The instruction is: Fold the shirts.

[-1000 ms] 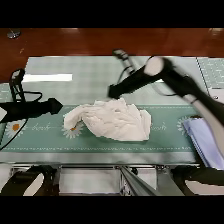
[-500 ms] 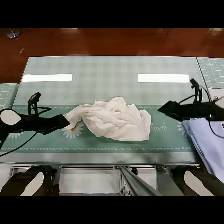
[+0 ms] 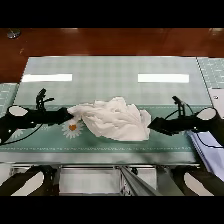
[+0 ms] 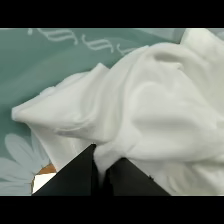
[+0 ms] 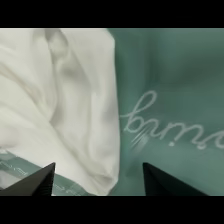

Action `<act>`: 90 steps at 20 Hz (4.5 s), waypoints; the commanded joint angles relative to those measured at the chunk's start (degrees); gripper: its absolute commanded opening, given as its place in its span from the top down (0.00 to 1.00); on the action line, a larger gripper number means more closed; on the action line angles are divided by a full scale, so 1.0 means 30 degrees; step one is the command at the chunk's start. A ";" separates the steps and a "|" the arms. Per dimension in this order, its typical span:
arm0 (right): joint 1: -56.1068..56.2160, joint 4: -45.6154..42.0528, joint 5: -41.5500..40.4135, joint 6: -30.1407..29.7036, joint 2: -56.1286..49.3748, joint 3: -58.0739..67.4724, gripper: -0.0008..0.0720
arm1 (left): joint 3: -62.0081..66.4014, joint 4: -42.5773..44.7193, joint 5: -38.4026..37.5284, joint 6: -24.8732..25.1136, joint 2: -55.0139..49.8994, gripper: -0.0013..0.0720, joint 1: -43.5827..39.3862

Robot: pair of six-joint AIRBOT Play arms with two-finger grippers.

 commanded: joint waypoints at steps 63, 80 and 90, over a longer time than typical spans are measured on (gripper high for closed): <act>-0.1894 -0.0124 0.4444 0.3104 -1.5147 2.8356 0.21 | 1.0200 0.4000 -0.0670 -0.2149 -0.2047 0.02 0.3162; -0.6994 0.0750 0.0794 -0.2084 -0.1537 0.5413 0.21 | -0.0852 -0.0809 -0.2084 0.0452 -0.0707 0.02 0.8196; -0.9209 -0.2062 0.1290 -0.0503 -0.1545 0.5340 0.21 | -0.0801 -0.2295 0.1246 0.0372 -0.0707 0.14 0.4189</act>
